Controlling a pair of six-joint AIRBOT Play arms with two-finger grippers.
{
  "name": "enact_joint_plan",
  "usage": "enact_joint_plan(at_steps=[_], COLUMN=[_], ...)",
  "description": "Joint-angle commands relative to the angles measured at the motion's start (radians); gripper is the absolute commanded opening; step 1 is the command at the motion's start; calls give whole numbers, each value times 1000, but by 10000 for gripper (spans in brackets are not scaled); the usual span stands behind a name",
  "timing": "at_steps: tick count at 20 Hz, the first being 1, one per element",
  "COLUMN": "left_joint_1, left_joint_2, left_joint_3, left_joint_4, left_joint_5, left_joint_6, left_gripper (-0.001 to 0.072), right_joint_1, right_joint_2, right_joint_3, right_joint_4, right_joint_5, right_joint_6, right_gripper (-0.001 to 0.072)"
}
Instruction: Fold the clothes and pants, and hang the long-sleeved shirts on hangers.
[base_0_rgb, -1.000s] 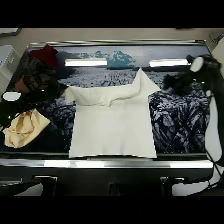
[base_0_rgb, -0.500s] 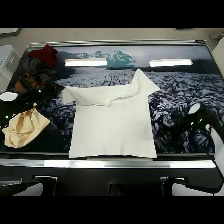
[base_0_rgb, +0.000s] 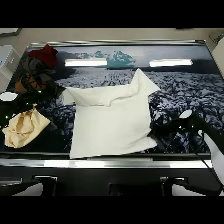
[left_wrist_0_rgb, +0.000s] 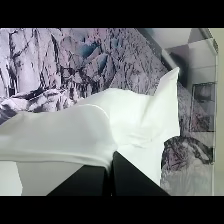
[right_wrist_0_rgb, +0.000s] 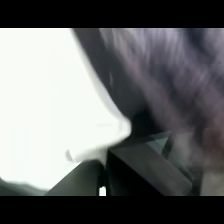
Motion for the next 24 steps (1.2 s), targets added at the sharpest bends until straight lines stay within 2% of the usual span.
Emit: enact_joint_plan(at_steps=[1,2,4,7,9,10,11,12,13,15,16,17,18,20,22,24], left_joint_1=[10,18,32,24,9,3,-3,-6,-6,-6,-5,-5,-5,-6,-6,-6], left_joint_2=[0,0,-1,-7,-27,-37,-44,-47,-47,-47,-47,-47,-47,-47,-47,-47], left_joint_3=[0,0,-1,-3,-3,-3,-3,-3,-3,-3,-3,-3,-3,-3,-3,-3], left_joint_4=[0,1,5,92,130,130,129,129,129,130,132,132,132,132,132,132], left_joint_5=[-37,-65,-139,-251,-336,-366,-388,-399,-398,-389,-379,-371,-369,-373,-388,-399], left_joint_6=[2,3,58,77,77,77,77,77,77,78,77,77,77,77,77,78], left_gripper=[25,26,25,25,25,25,25,25,26,25,26,25,25,25,25,25], right_joint_1=[-108,-175,-292,-366,-373,-372,-372,-372,-372,-351,-328,-293,-251,-145,-35,42], right_joint_2=[19,19,20,18,2,-6,-12,-12,-12,-12,-10,-1,23,92,161,196], right_joint_3=[186,260,386,431,430,430,430,430,429,399,363,301,214,21,-148,-255], right_joint_4=[-12,-10,-7,-12,-22,-21,-22,-31,-44,-129,-186,-227,-231,-183,-104,-49], right_joint_5=[-68,-94,-169,-218,-200,-179,-145,-79,14,232,330,391,395,308,222,174], right_joint_6=[100,155,244,268,268,262,241,201,153,69,50,42,31,31,16,24], right_gripper=[34,34,34,36,36,59,220,454,512,527,558,558,559,564,636,633])
